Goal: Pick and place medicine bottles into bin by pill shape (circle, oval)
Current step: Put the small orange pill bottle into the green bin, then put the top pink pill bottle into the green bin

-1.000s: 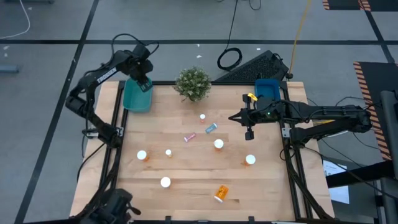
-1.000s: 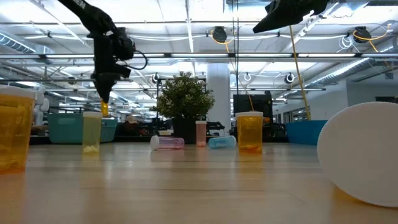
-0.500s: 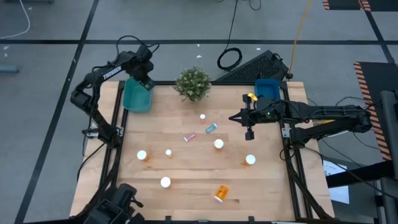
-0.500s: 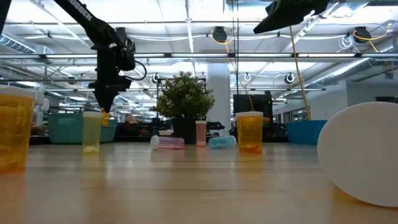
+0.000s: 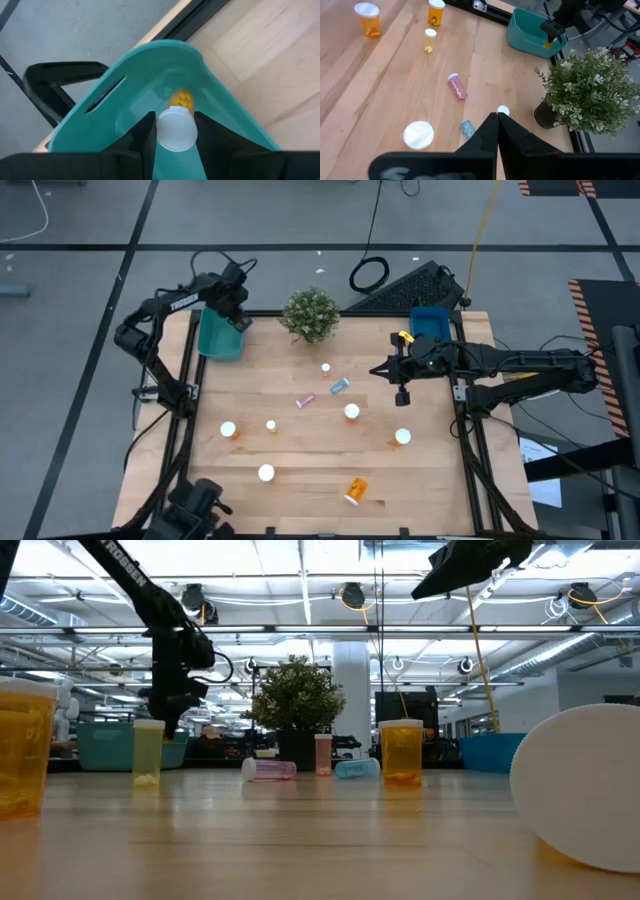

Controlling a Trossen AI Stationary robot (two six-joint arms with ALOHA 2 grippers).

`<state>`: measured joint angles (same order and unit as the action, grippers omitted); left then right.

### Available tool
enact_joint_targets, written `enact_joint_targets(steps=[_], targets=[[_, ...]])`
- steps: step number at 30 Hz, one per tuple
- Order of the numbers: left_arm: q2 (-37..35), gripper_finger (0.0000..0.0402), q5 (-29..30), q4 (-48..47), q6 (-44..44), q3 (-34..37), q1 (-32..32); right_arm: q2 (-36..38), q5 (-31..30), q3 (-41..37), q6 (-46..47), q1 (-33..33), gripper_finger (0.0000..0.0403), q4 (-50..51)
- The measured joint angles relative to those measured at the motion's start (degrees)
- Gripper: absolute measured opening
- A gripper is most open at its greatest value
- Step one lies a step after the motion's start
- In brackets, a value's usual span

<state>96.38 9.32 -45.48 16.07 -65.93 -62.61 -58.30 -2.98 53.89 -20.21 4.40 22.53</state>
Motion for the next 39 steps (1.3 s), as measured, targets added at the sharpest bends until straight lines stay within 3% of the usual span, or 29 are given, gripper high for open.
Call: enact_joint_targets(steps=[17, 30, 39], targets=[[0.0, 0.0144, 0.1, 4.0, 1.2, 2.8, 0.1, 0.0, 0.0, 0.0, -0.1, 0.0, 0.0000, -0.8], [0.0, 0.0201, 0.1, 5.3, 1.0, 2.8, 0.2, 0.0, 0.0, 0.0, -0.2, 0.0, 0.0000, -0.8], [-2.0, 0.0220, 4.5, 5.1, 0.4, 2.8, 1.8, 0.0, 0.0, 0.0, -0.4, 0.0, 0.0000, -0.8]])
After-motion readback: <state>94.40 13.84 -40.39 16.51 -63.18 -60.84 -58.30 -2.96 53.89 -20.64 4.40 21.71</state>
